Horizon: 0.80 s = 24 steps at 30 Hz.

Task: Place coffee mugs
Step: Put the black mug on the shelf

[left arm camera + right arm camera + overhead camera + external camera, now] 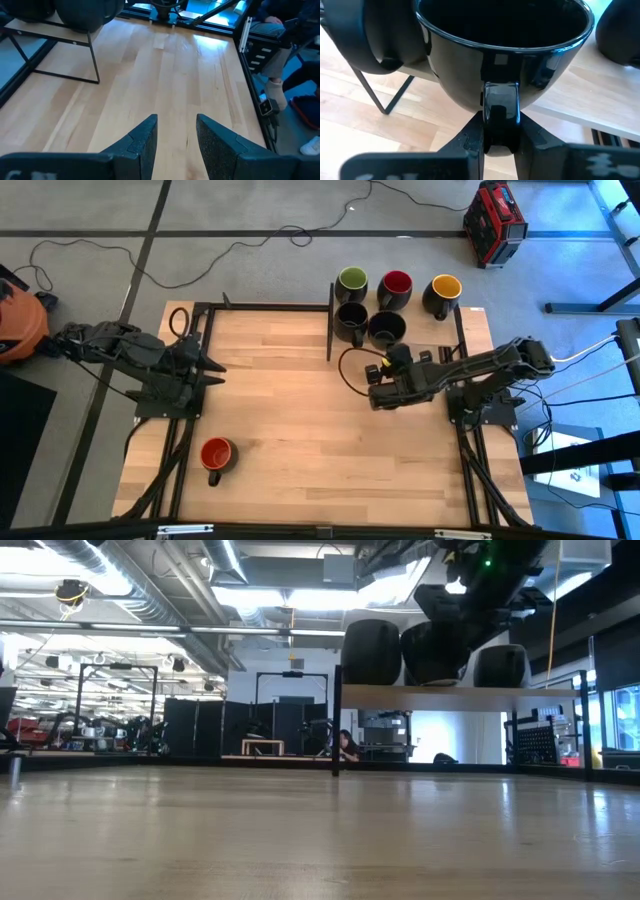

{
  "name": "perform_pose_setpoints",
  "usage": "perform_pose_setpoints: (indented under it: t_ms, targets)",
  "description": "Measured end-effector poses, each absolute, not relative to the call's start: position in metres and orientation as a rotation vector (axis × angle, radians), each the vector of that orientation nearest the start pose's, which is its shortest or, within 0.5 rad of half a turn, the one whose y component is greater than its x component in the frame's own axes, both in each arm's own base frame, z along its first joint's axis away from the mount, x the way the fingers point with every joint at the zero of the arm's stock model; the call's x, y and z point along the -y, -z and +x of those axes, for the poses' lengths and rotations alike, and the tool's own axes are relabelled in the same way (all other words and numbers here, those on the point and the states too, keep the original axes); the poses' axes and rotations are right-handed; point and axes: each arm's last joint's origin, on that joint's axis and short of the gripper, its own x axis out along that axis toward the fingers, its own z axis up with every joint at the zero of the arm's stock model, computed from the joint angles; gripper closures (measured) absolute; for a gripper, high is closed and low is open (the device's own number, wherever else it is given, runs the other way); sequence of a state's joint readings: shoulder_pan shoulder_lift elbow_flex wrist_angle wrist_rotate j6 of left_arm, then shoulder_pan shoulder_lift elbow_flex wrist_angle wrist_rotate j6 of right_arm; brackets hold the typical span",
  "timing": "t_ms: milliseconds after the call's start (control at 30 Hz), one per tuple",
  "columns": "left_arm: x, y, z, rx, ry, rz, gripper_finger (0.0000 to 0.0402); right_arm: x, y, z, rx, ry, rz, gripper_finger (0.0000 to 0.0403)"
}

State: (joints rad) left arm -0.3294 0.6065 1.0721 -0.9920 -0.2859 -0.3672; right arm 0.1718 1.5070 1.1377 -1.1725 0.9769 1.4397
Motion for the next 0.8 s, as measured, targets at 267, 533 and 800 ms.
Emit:
perform_pose_setpoints:
  t_ms: [267,533,800]
  targets:
    - [0.017,-0.370,0.076,-0.498,-0.062,-0.197,0.0271,-0.012,-0.250,0.257,-0.560,1.331,0.331,0.0355]
    - [0.017,-0.370,0.076,-0.498,-0.062,-0.196,0.0271,-0.005,-0.250,0.257,-0.566,1.355,0.339,0.0355]
    - [0.017,-0.370,0.076,-0.498,-0.061,-0.195,0.0271,-0.004,-0.250,0.257,-0.591,1.349,0.329,0.0338]
